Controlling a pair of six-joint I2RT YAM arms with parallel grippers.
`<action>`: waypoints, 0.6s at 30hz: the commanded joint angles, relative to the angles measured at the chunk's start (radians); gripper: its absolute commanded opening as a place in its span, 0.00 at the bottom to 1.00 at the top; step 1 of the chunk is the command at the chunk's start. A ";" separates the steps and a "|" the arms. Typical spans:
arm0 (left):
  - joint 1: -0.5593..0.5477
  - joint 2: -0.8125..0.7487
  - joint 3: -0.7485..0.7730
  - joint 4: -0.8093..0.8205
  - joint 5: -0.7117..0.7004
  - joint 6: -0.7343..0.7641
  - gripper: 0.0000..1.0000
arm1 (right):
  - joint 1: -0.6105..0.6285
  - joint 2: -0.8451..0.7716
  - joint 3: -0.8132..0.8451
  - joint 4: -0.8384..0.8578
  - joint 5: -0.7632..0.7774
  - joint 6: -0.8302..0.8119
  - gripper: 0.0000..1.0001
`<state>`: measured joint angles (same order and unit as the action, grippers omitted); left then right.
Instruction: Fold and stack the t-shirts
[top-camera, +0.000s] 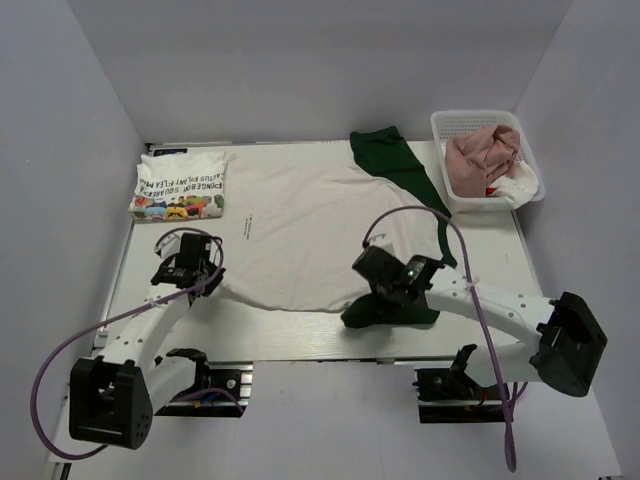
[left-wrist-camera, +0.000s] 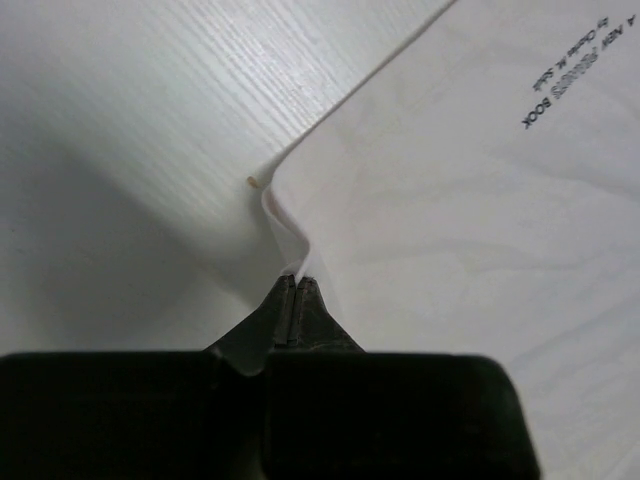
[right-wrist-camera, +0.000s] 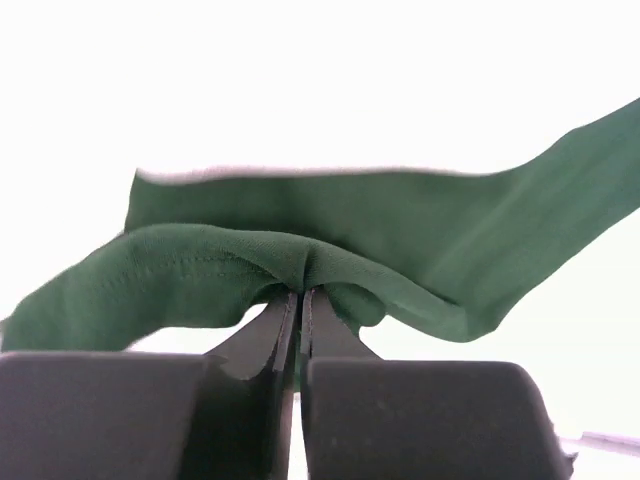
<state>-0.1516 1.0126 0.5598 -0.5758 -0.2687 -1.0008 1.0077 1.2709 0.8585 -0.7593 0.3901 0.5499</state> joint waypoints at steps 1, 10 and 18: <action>0.004 0.041 0.080 0.016 0.008 0.021 0.00 | -0.110 -0.012 0.106 0.075 0.078 -0.111 0.00; 0.015 0.234 0.284 0.047 -0.043 0.021 0.00 | -0.395 0.143 0.293 0.285 0.057 -0.278 0.00; 0.044 0.524 0.521 0.071 -0.067 0.011 0.00 | -0.552 0.344 0.500 0.337 -0.016 -0.416 0.00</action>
<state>-0.1230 1.4940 1.0119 -0.5278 -0.3061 -0.9874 0.4900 1.5715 1.2835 -0.4942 0.4046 0.2207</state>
